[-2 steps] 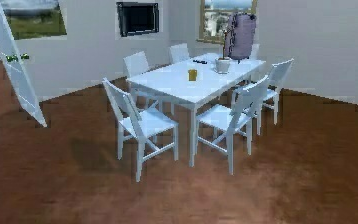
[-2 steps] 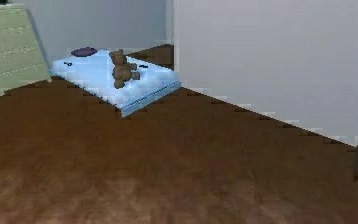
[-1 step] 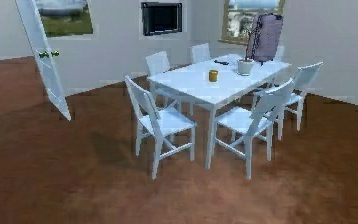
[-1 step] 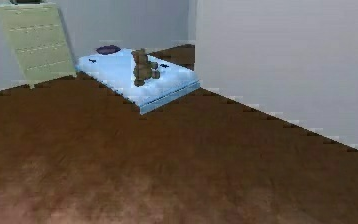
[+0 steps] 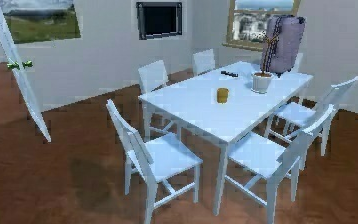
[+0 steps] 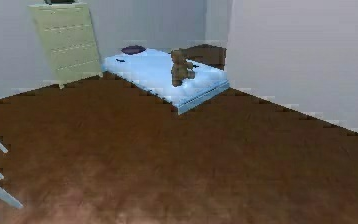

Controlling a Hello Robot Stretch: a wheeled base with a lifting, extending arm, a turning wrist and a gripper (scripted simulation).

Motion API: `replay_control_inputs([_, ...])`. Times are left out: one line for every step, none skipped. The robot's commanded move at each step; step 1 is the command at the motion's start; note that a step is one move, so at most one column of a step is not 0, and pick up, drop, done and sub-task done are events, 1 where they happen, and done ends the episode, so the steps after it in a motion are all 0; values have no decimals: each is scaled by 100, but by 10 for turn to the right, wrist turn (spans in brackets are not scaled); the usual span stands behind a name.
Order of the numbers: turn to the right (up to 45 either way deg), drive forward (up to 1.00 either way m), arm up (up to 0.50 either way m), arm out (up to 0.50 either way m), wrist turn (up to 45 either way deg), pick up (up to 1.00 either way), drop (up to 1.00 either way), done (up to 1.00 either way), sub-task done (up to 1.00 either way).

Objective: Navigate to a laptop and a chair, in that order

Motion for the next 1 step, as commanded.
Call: replay_control_inputs([0, 0, 0, 0, 0, 0, 0, 100, 0])
